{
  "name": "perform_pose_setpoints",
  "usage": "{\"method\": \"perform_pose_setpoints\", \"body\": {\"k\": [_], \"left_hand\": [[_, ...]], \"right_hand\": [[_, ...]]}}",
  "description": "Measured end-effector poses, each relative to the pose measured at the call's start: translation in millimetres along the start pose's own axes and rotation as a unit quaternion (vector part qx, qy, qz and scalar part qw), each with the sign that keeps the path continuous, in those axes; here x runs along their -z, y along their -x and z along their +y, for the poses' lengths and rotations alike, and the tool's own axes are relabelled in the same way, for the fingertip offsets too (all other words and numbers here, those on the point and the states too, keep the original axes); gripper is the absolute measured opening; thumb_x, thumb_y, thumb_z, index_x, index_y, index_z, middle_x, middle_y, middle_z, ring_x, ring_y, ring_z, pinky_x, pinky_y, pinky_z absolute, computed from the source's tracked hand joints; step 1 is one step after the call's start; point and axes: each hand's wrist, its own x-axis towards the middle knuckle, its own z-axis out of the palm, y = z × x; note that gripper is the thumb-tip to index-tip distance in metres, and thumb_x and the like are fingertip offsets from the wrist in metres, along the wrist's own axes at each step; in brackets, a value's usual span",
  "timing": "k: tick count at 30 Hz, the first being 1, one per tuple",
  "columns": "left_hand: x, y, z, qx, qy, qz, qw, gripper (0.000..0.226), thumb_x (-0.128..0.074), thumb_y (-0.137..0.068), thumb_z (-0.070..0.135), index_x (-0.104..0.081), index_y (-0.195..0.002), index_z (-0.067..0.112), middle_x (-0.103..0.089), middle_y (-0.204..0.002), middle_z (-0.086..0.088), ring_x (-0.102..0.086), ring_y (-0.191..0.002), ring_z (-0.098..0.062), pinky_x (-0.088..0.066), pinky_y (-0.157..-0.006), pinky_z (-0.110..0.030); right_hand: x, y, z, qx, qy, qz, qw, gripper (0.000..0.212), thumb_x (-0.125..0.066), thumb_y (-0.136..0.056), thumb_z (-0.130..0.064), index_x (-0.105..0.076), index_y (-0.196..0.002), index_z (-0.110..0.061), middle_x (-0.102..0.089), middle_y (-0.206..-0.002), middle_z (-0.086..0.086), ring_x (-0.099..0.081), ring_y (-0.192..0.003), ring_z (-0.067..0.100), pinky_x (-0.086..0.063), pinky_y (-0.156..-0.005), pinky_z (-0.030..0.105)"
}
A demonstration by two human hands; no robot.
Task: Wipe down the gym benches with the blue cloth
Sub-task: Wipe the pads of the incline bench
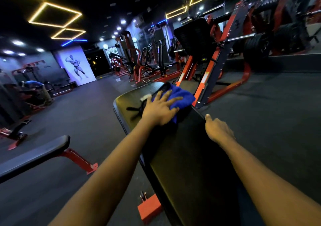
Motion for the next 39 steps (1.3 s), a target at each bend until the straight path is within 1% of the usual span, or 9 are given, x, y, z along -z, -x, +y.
{"method": "perform_pose_setpoints", "body": {"k": [6, 11, 14, 17, 22, 25, 29, 33, 39], "left_hand": [[15, -70, -33, 0.111, 0.001, 0.020, 0.994, 0.052, -0.028, -0.097, 0.053, -0.020, -0.149, 0.052, -0.007, -0.164, 0.004, -0.004, -0.150, -0.029, -0.003, -0.117, -0.061], [-6, -12, 17, 0.068, 0.024, 0.049, 0.996, 0.052, -0.027, -0.097, 0.049, -0.021, -0.149, 0.049, -0.004, -0.165, 0.005, 0.001, -0.151, -0.029, 0.002, -0.116, -0.059], [-24, 49, 71, 0.033, 0.014, 0.057, 0.998, 0.055, -0.030, -0.096, 0.049, -0.021, -0.151, 0.045, -0.006, -0.164, 0.002, -0.001, -0.150, -0.031, 0.002, -0.116, -0.060], [-30, 89, 105, 0.013, 0.025, 0.053, 0.998, 0.056, -0.031, -0.096, 0.052, -0.023, -0.151, 0.043, -0.007, -0.164, 0.001, -0.001, -0.150, -0.031, 0.004, -0.116, -0.059], [3, 97, 75, 0.016, 0.345, 0.096, 0.934, 0.043, -0.043, -0.101, 0.033, -0.046, -0.143, 0.031, -0.053, -0.143, -0.003, -0.047, -0.133, -0.023, -0.033, -0.112, -0.036], [15, 104, 20, 0.072, 0.388, 0.235, 0.888, 0.038, -0.045, -0.092, 0.023, -0.064, -0.125, 0.020, -0.065, -0.123, -0.008, -0.058, -0.117, -0.024, -0.045, -0.100, -0.036], [-9, 104, -66, 0.243, 0.251, 0.284, 0.893, 0.044, -0.044, -0.098, 0.024, -0.051, -0.139, 0.009, -0.039, -0.151, -0.016, -0.031, -0.141, -0.033, -0.021, -0.117, -0.042], [-34, 99, -92, 0.232, 0.402, 0.226, 0.856, 0.059, -0.027, -0.106, 0.035, -0.007, -0.157, 0.012, -0.005, -0.164, -0.005, -0.007, -0.150, -0.020, -0.006, -0.113, -0.025], [-54, 93, -89, 0.216, 0.481, 0.279, 0.803, 0.054, -0.022, -0.107, 0.033, -0.005, -0.157, 0.019, -0.003, -0.164, 0.002, -0.007, -0.150, -0.012, -0.007, -0.111, -0.019]], "right_hand": [[-5, -12, -1, -0.007, -0.012, 0.016, 1.000, 0.065, -0.019, -0.103, -0.052, -0.053, -0.135, -0.007, -0.054, -0.136, 0.021, -0.052, -0.124, 0.037, -0.039, -0.101, 0.044], [-4, -9, 0, -0.027, -0.080, 0.023, 0.996, 0.068, -0.019, -0.101, -0.056, -0.051, -0.139, -0.008, -0.051, -0.140, 0.022, -0.049, -0.127, 0.039, -0.037, -0.105, 0.046], [3, -4, 5, -0.005, -0.281, 0.053, 0.958, 0.070, -0.024, -0.094, -0.058, -0.074, -0.100, -0.011, -0.068, -0.104, 0.024, -0.063, -0.096, 0.038, -0.048, -0.085, 0.040], [17, -9, 29, 0.032, -0.360, 0.111, 0.926, 0.048, -0.037, -0.092, -0.049, -0.064, -0.068, -0.017, -0.067, -0.076, 0.012, -0.061, -0.069, 0.030, -0.049, -0.066, 0.035], [39, 51, 9, 0.101, -0.195, 0.243, 0.945, 0.026, -0.054, -0.092, -0.030, -0.072, -0.098, -0.013, -0.070, -0.105, 0.020, -0.063, -0.099, 0.041, -0.049, -0.081, 0.042], [11, 80, -25, 0.167, -0.081, 0.168, 0.968, 0.059, -0.044, -0.088, -0.060, -0.061, -0.122, -0.016, -0.056, -0.135, 0.019, -0.052, -0.125, 0.037, -0.044, -0.098, 0.048], [-53, 95, -59, 0.126, 0.107, 0.070, 0.984, 0.114, -0.022, -0.071, -0.095, 0.005, -0.157, -0.024, 0.012, -0.163, 0.015, 0.012, -0.149, 0.038, -0.002, -0.114, 0.063], [-55, 49, -106, 0.148, 0.143, 0.107, 0.973, 0.101, -0.022, -0.080, -0.088, 0.006, -0.157, -0.029, 0.008, -0.164, 0.017, 0.006, -0.150, 0.039, -0.005, -0.116, 0.063], [-64, 15, -165, 0.335, 0.234, 0.060, 0.911, 0.071, -0.031, -0.093, -0.069, -0.004, -0.154, -0.046, 0.006, -0.165, -0.001, 0.002, -0.152, 0.029, -0.004, -0.120, 0.056]]}}
